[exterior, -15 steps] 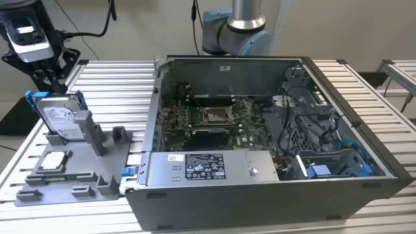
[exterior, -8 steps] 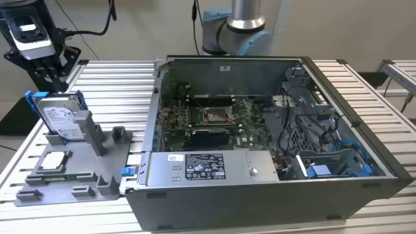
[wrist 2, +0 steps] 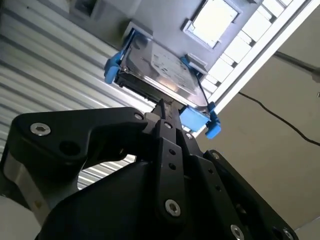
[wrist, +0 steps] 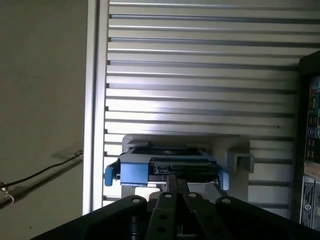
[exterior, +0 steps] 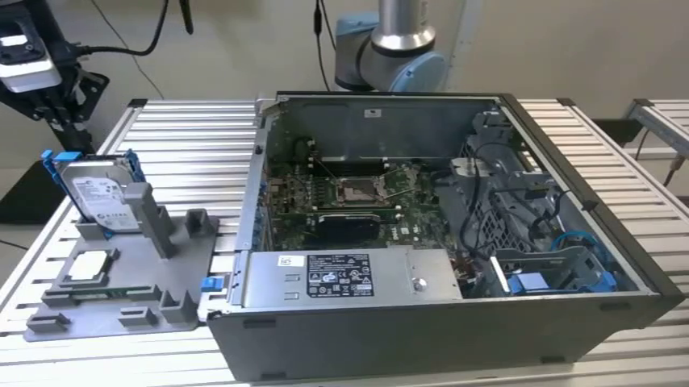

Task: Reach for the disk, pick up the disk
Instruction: 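Reach for the disk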

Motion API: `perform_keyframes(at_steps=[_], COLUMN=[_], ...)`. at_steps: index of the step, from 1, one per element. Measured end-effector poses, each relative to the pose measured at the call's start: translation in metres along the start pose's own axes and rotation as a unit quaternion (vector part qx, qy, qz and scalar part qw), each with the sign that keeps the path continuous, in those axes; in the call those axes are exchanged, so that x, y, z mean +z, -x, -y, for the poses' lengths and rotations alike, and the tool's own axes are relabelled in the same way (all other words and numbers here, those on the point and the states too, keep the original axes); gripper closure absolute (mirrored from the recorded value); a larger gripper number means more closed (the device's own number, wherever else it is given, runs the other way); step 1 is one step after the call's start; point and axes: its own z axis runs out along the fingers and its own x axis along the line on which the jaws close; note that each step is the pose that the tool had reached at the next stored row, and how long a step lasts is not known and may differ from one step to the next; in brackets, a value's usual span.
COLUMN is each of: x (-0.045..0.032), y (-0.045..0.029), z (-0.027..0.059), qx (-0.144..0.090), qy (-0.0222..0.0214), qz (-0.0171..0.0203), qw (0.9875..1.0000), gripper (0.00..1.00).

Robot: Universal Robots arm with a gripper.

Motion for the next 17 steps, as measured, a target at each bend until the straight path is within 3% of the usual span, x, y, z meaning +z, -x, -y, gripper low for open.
perform_keyframes(at_steps=[4,6,13,17], x=[0.0003,0.0005,0.0005,0.0005], y=[-0.0182,-0.0233,-0.0251,-0.0254], z=[-0.0003,-0.0004,-0.0004,-0.0004], qx=[0.0,0.0,-0.003,-0.029], qy=[0.0,0.0,-0.0001,-0.0004], qz=[-0.0001,0.0,-0.0001,-0.0012], qw=[1.0,1.0,1.0,0.9996], gripper=[1.0,1.0,1.0,1.0])
